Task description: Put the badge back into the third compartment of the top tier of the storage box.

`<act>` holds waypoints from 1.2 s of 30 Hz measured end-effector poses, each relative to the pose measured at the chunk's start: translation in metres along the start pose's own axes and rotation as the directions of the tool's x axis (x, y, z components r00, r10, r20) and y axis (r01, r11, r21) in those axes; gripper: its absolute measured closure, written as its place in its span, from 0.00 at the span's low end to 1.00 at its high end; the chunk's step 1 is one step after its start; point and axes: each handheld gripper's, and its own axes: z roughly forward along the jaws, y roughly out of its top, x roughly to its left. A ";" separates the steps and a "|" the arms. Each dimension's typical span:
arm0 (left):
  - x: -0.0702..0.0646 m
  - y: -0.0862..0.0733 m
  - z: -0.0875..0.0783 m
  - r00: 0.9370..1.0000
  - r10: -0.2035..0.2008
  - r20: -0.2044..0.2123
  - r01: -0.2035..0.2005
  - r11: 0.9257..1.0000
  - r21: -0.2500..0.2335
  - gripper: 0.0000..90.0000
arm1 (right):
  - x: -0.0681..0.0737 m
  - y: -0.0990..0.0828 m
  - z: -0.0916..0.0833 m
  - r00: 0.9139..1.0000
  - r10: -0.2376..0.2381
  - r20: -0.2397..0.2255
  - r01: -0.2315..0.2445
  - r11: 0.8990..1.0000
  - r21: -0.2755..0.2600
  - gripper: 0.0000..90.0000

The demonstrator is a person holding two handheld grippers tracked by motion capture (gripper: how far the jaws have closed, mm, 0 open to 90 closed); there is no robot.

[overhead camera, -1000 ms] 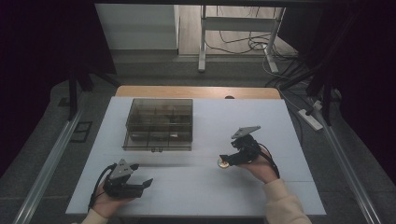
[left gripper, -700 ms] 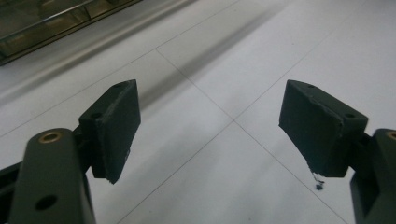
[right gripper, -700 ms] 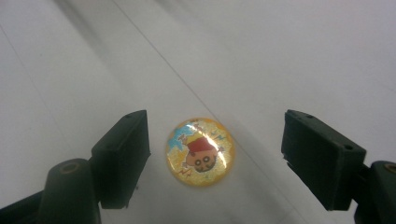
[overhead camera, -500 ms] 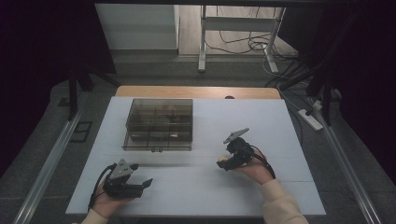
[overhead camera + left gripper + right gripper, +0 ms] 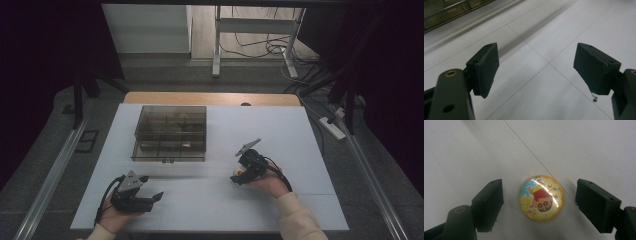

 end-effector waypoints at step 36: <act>-0.001 0.000 0.000 1.000 0.004 -0.001 -0.004 1.000 0.002 0.24 | 0.006 0.002 0.000 0.998 -0.043 0.053 0.041 0.998 0.037 0.53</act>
